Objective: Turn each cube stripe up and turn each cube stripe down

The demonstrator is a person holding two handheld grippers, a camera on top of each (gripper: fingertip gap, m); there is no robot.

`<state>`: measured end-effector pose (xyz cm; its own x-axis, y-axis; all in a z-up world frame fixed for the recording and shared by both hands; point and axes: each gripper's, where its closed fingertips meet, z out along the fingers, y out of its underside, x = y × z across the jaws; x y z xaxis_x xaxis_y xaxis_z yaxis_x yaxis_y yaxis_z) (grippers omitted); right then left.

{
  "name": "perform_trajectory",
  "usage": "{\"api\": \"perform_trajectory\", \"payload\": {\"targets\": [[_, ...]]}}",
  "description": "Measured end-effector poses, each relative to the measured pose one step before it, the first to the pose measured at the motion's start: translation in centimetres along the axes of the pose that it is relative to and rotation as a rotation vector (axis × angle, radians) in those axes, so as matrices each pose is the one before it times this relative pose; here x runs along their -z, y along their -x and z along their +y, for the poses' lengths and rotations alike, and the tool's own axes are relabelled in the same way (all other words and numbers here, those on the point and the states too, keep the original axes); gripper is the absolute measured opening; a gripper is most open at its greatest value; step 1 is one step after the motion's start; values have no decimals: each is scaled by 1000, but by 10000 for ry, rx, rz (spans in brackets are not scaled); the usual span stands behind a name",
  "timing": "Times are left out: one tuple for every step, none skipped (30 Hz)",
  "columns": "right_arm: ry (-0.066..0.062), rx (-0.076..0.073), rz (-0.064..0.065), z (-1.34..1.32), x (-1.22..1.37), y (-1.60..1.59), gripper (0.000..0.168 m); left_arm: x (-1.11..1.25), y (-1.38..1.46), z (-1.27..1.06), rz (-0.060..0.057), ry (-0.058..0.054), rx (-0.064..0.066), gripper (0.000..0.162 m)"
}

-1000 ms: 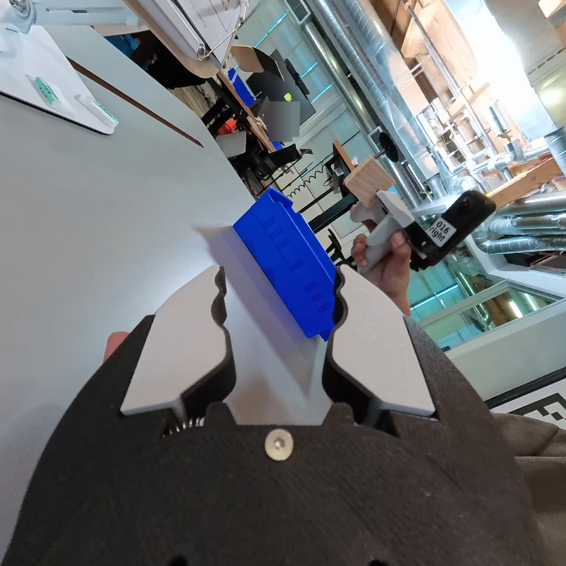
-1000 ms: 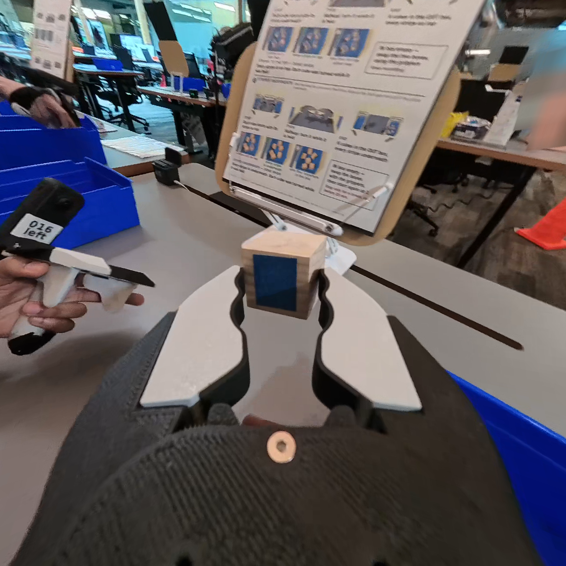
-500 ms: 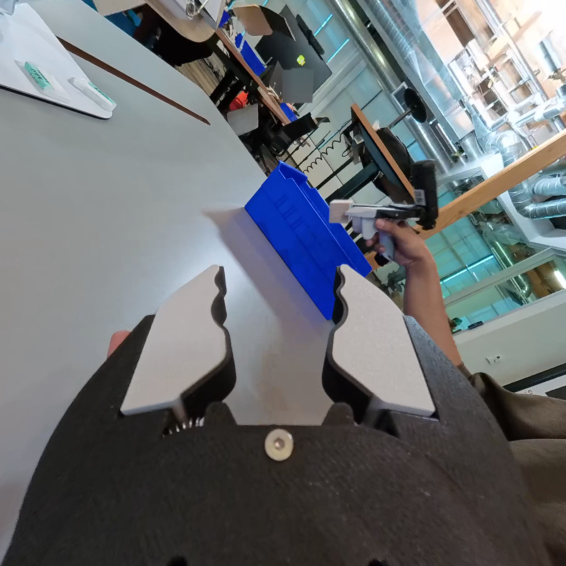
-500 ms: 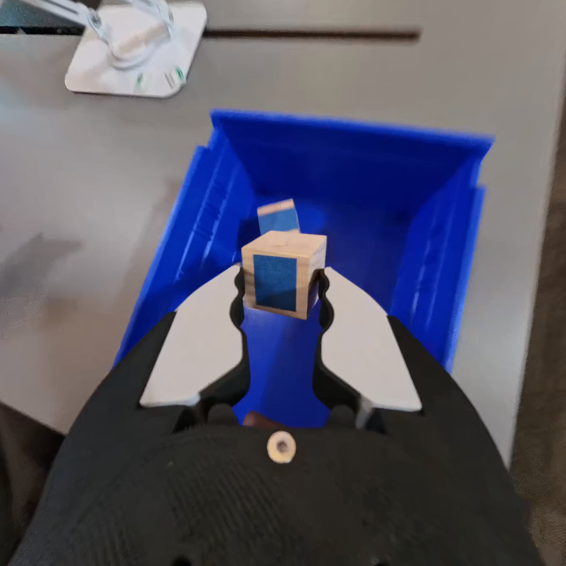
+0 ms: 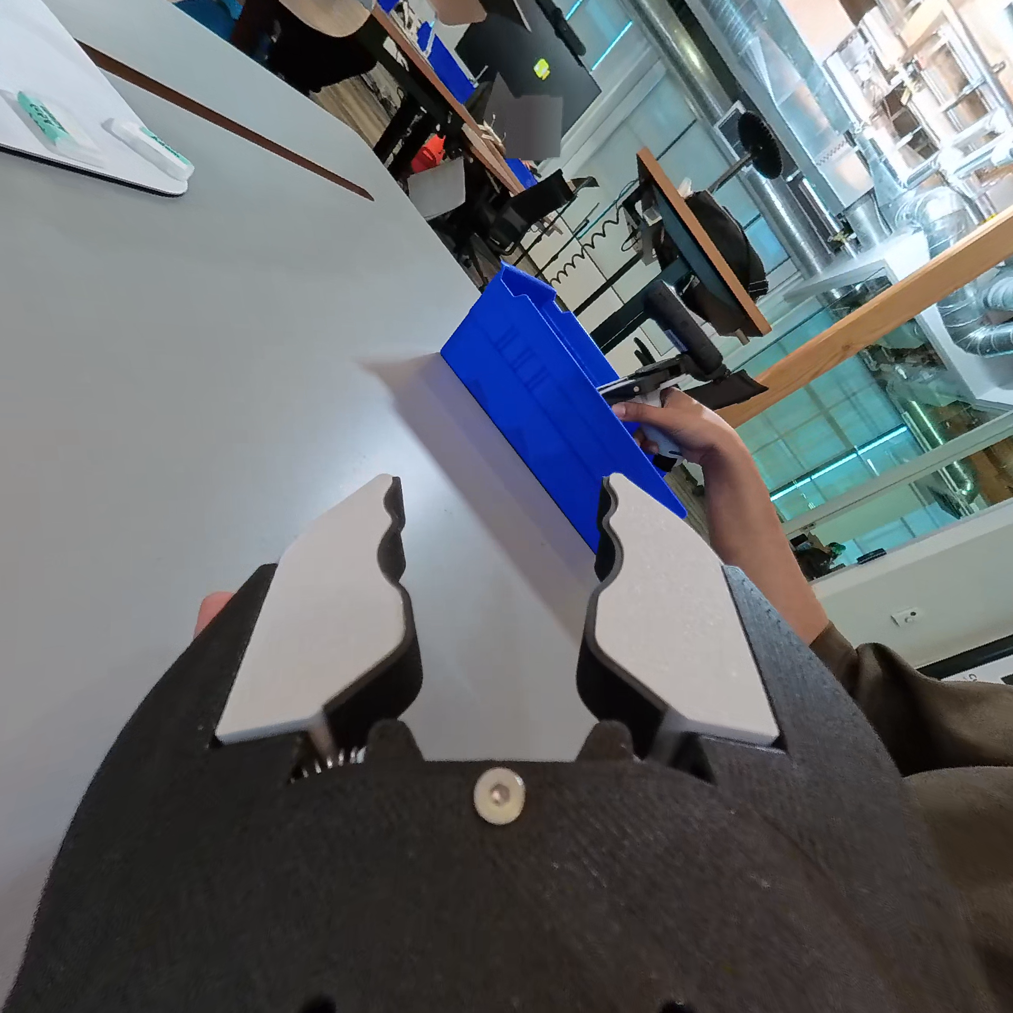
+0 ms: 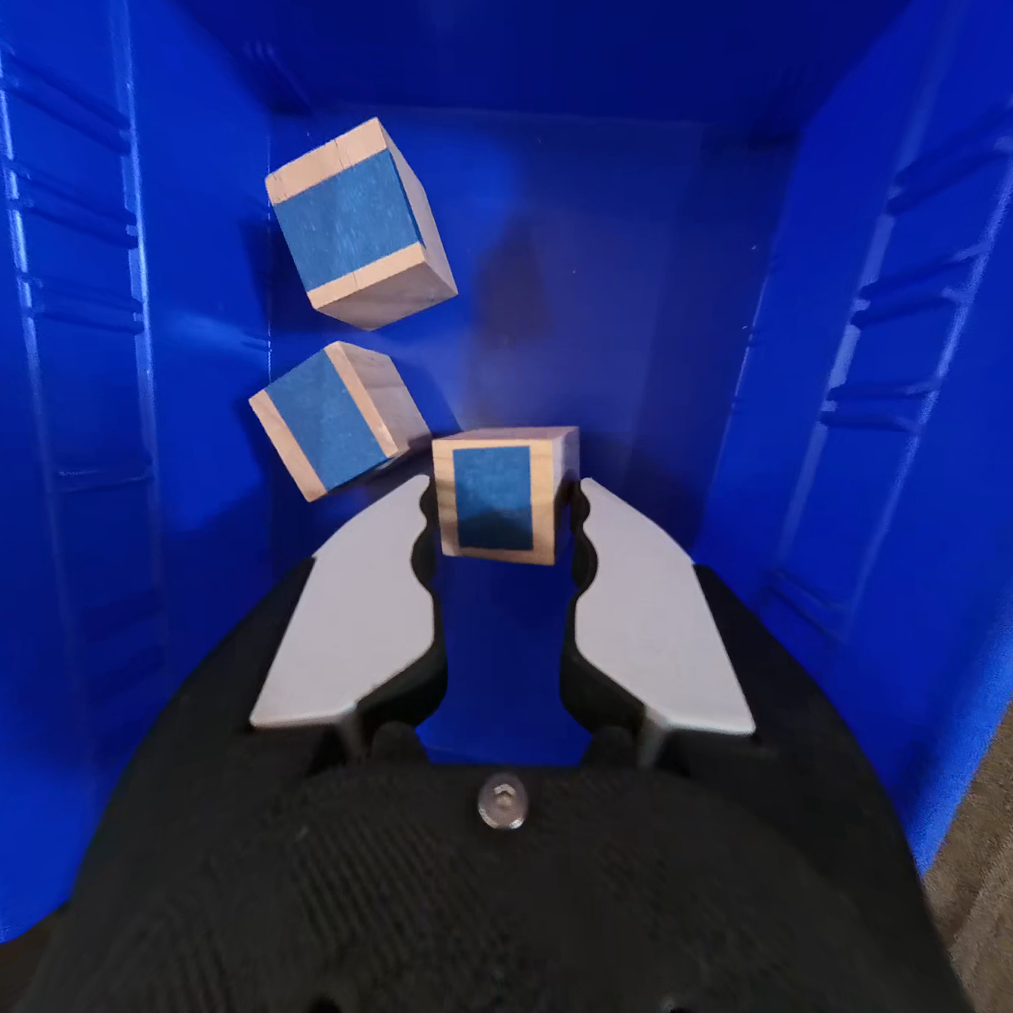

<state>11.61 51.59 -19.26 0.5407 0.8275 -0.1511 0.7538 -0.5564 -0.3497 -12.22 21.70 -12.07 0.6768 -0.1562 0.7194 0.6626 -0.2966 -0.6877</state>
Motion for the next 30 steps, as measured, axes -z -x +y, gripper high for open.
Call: {"api": "perform_trajectory", "payload": {"targets": [[87,56,133,134,-106,-115,48,23,-9,-19,-15,-5,-35,68],[104,53,206,166,-143,-185,55,17,9,-20,-19,-4,-33,68],[100,52,126,123,-86,-143,59,4,17,-10,-13,3,-20,68],[7,34,-11,46,2,39,62,-4,7,-2,-6,6,-6,68],[-115,-4,-122,-159,127,180,64,9,8,-9,3,3,3,68],[-161,-43,-163,-238,254,232,65,4,-4,-6,4,1,9,68],[-165,-25,-116,-256,453,159,67,12,0,-27,3,-7,2,68],[-212,34,-33,-402,667,51,69,13,-2,-22,-5,-11,-12,68],[-337,65,2,-541,925,136,69,9,17,-25,-17,-5,-24,68],[-469,51,3,-889,1187,262,69,-1,25,-4,-26,3,-37,68],[-590,55,-4,-1000,1290,302,68,-17,32,-2,-34,9,-48,68],[-745,135,-54,-1311,1337,485,68,-24,27,21,-39,12,-61,68],[-862,189,-125,-1565,1337,723,67,-49,12,21,-41,13,-80,68],[-903,190,-183,-1738,1260,946,66,-57,-4,47,-43,27,-92,68],[-933,211,-195,-1855,1061,1112,67,-57,-26,53,-46,42,-105,68],[-922,265,-188,-1878,895,1237,66,-54,-37,59,-62,44,-130,68],[-825,306,-157,-1736,570,1293,65,-34,-20,33,-105,40,-129,69],[-588,275,-90,-1390,337,1299,64,7,17,-8,-150,39,-50,71],[-342,249,-42,-919,70,1232,64,91,-122,-118,-44,20,11,72],[-220,289,-53,-667,-99,1253,64,203,-274,-335,44,-90,10,72],[-200,324,-109,-554,-229,1438,65,305,-224,-576,0,-223,-8,72],[-198,303,-152,-471,-344,1554,67,395,-209,-725,-30,-265,-22,72],[-174,262,-213,-382,-535,1507,70,461,-218,-821,-18,-264,-4,71],[-185,176,-330,-183,-600,1743,70,520,-211,-909,-16,-253,8,70],[-284,51,-568,-354,-701,1954,69,588,-164,-958,-49,-228,11,70],[-270,6,-841,-204,-712,2222,69,661,-141,-1035,-59,-214,12,70],[-251,-96,-749,-33,-840,1912,68,747,-38,-1116,-116,-217,2,69],[-244,-105,-589,144,-858,1517,68,842,53,-1171,-174,-211,-33,69],[-206,-70,-437,321,-868,1193,68,930,81,-1242,-178,-222,-106,69],[-107,-49,-257,481,-1041,697,66,1017,195,-1332,-235,-238,-175,68]]}}
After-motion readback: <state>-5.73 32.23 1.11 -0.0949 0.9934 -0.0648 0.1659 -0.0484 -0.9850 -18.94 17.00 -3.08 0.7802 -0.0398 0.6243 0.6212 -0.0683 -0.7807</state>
